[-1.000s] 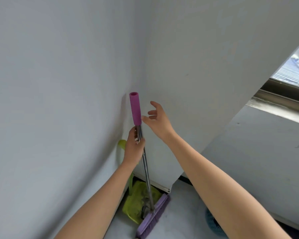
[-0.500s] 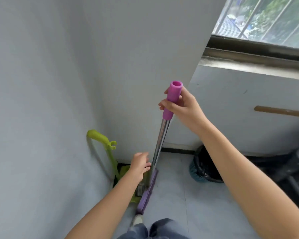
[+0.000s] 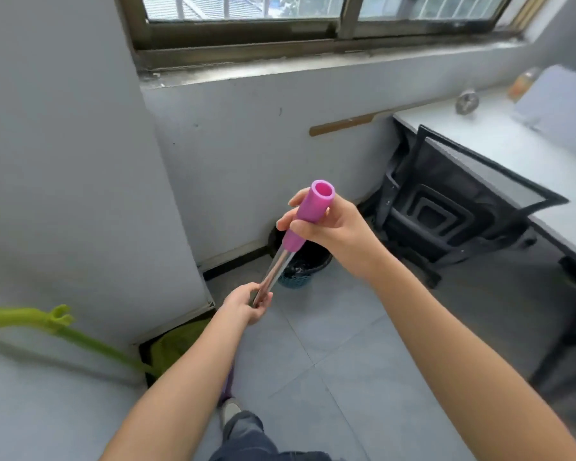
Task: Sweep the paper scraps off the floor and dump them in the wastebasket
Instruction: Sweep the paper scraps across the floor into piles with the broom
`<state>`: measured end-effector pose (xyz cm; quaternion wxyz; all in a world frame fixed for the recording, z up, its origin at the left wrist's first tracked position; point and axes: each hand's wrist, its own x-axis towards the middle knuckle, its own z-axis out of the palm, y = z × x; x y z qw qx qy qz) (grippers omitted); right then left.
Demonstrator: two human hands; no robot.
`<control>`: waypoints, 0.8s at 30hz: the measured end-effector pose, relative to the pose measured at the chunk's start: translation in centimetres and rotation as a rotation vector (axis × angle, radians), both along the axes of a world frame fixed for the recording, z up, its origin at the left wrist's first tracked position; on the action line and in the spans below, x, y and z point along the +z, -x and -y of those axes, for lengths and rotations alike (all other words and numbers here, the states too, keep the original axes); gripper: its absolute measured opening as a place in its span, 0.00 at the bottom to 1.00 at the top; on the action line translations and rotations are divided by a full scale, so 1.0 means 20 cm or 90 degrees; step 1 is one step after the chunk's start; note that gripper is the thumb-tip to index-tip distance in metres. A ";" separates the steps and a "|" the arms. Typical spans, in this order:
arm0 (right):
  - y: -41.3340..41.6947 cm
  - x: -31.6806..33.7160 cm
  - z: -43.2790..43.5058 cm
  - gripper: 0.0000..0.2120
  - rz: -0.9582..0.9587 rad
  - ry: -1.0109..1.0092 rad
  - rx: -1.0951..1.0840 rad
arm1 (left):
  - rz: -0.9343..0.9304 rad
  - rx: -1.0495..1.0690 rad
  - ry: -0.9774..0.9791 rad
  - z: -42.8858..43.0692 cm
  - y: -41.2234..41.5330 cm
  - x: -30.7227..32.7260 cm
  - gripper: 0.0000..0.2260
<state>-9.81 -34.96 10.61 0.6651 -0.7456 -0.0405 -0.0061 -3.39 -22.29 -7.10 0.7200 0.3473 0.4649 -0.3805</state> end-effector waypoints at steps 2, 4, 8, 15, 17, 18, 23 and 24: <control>0.18 -0.02 0.13 0.10 -0.007 -0.018 -0.050 | -0.021 -0.018 0.013 0.12 0.10 -0.04 0.04; 0.39 -0.05 0.25 0.10 -0.012 -0.055 -0.106 | -0.034 -0.058 0.024 0.24 0.22 -0.08 0.07; 0.86 -0.10 0.48 0.08 -0.043 0.017 -0.212 | -0.023 -0.158 0.016 0.49 0.56 -0.18 0.11; 1.70 -0.22 0.82 0.09 -0.154 0.136 -0.509 | -0.011 -0.257 0.010 0.89 1.22 -0.38 0.15; 1.90 -0.25 0.88 0.07 -0.246 0.279 -0.488 | -0.031 -0.321 -0.014 0.96 1.36 -0.43 0.17; 1.98 -0.26 0.90 0.07 -0.315 0.388 -0.434 | -0.034 -0.352 -0.030 0.98 1.42 -0.45 0.17; 2.22 -0.33 0.95 0.07 -0.557 0.824 -0.183 | -0.045 -0.506 -0.110 1.10 1.68 -0.53 0.14; 2.25 -0.34 0.97 0.04 -0.584 0.841 -0.162 | -0.046 -0.519 -0.118 1.13 1.72 -0.54 0.14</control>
